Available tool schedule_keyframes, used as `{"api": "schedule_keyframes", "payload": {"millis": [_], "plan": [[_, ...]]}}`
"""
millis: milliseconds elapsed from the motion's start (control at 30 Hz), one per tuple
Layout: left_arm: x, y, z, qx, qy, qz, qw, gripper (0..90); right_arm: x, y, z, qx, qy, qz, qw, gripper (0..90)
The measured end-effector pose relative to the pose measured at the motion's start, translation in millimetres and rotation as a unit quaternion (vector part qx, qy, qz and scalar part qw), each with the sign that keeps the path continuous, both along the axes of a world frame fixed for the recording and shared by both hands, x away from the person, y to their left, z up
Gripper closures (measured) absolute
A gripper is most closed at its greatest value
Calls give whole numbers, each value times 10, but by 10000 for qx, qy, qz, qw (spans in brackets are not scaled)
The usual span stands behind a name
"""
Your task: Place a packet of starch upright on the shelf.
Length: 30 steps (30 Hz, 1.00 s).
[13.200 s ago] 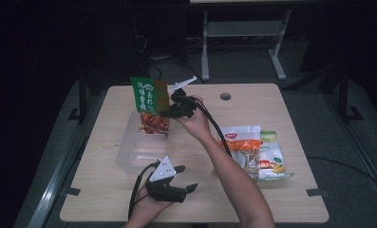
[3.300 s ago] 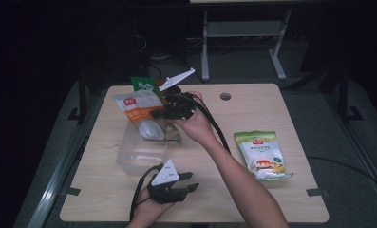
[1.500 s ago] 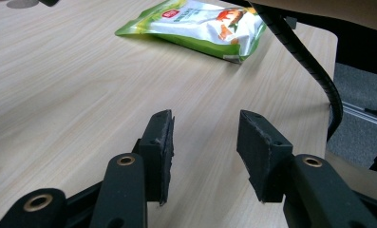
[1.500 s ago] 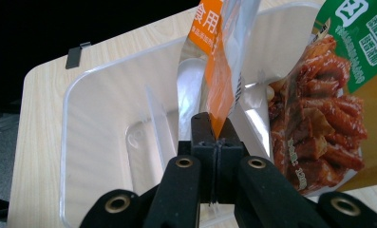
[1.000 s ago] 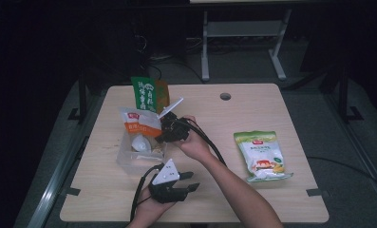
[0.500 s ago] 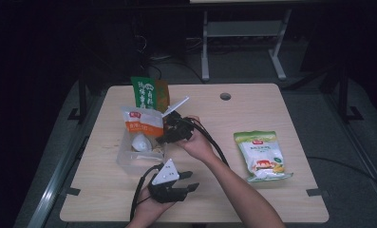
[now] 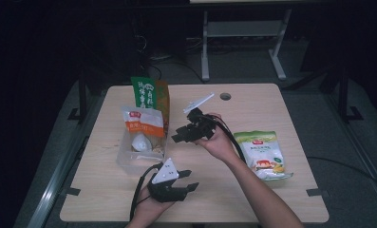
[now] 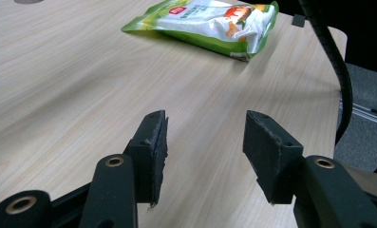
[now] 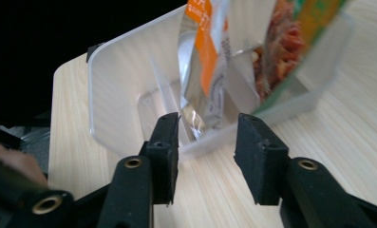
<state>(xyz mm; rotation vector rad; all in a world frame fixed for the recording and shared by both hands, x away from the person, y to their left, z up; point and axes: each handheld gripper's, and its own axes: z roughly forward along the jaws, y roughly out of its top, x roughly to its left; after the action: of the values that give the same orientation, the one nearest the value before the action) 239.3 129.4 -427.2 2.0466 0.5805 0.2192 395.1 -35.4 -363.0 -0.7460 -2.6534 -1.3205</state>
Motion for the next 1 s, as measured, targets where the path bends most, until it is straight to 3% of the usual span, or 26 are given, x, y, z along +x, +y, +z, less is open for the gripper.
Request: {"api": "schedule_keyframes", "payload": {"millis": [100, 400, 1000], "plan": [[11, 1, -7, 18, 13, 5, 10000, 493, -16, -150, 15, -12, -73, -68, 9999, 557], [10, -9, -9, 7, 26, 12, 10000, 490, -97, -624, 29, -11, 13, -396, 9992, 510], [14, -31, -19, 70, -6, -5, 10000, 474, -254, -1326, -15, -197, 69, -968, 9951, 465]]}}
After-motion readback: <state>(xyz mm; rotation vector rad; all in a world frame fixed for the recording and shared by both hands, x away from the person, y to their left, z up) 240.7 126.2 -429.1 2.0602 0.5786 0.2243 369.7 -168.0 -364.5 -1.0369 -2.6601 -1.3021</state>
